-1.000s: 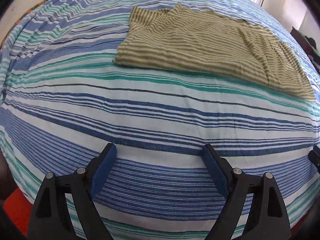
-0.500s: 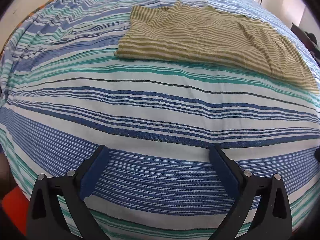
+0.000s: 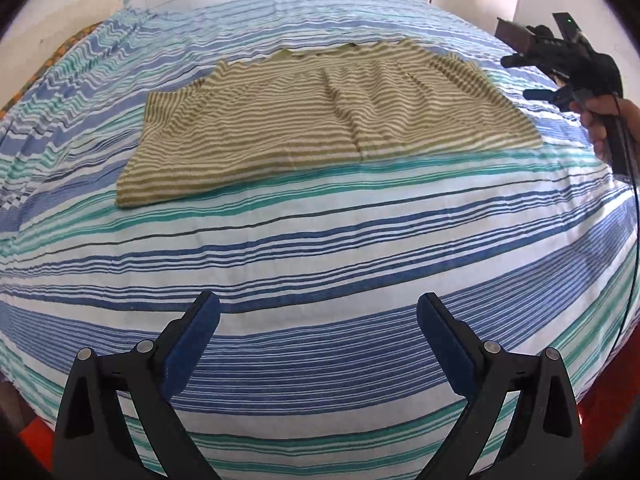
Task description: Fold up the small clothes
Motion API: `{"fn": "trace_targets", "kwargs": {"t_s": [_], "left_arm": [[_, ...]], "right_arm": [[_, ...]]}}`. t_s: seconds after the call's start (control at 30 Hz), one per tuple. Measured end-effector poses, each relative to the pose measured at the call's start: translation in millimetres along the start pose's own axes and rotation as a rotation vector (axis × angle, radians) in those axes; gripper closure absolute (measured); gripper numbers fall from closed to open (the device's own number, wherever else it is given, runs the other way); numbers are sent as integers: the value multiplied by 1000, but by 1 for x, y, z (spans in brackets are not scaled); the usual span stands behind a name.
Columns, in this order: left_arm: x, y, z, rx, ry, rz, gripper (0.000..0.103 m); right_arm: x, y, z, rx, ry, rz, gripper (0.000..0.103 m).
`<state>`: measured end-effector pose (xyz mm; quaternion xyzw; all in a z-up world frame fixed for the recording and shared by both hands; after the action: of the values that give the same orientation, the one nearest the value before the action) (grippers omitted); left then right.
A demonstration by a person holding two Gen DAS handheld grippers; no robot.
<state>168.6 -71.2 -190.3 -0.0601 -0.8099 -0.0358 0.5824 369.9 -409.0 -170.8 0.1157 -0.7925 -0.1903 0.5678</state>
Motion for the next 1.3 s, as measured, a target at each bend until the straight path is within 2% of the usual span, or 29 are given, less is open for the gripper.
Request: {"fn": "trace_targets", "kwargs": {"t_s": [0.07,0.17,0.3,0.37,0.43,0.5,0.57,0.6,0.63,0.67,0.7,0.77,0.83,0.87,0.9,0.93,1.0,1.1,1.2,1.3], "left_arm": [[1,-19,-7,-45,-1,45,4],[5,-62,-29,-197,-33,75,4],[11,-146,-70,-473,-164,42,4],[-2,-190,-90,-617,-203,-34,4],[-25,-222,-112,-692,-203,-117,5],[-50,-242,-132,-712,-152,-141,11],[-71,-254,-146,-707,-106,-141,12],[-75,-257,-151,-700,-105,-127,15],[-76,-260,-155,-689,-101,-88,35],[-78,-261,-158,-673,-84,-50,82],[-79,-260,-162,-641,-77,-73,96],[-74,-252,-168,-573,-81,-12,96],[-63,-238,-172,-514,-102,34,97],[-55,-230,-173,-486,-120,57,97],[-45,-219,-174,-449,-138,80,97],[-34,-205,-175,-402,-156,109,97],[-13,-171,-176,-292,-174,174,97],[13,-110,-169,-116,-196,257,96],[30,-39,-150,63,-214,306,96],[29,34,-132,238,-210,321,96]], "right_arm": [[-21,-5,-23,-25,39,-44,24],[-47,-9,-48,-42,103,-68,24],[-68,2,-65,-4,237,-188,24],[-74,10,-71,43,305,-211,24],[-77,17,-74,90,358,-224,24],[-78,18,-77,123,404,-240,24],[-80,17,-80,143,433,-243,24],[-80,14,-81,146,443,-243,25],[-82,13,-84,144,449,-241,25],[-84,12,-87,138,451,-237,25],[-87,9,-90,132,455,-230,25],[-92,9,-95,132,447,-206,29],[-96,11,-98,130,422,-157,44],[-97,14,-99,131,408,-130,72],[-98,17,-100,129,395,-103,94],[-94,21,-101,122,373,-99,94],[-82,40,-101,130,328,-144,94],[-61,88,-100,182,272,-217,94],[-55,152,-93,259,266,-279,94],[-73,225,-77,357,298,-298,95]]}}
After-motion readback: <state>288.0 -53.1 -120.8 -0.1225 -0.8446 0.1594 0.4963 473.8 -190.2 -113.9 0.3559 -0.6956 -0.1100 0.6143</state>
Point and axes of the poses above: each gripper's, at about its wrist camera, not at the fingertips, and x roughly against the way its jaws point, y to its left, z to its underside, the point moved 4 cm from there along -x, roughly the way its jaws point, and after that the axes turned 12 degrees about y, right-handed, at the moved point
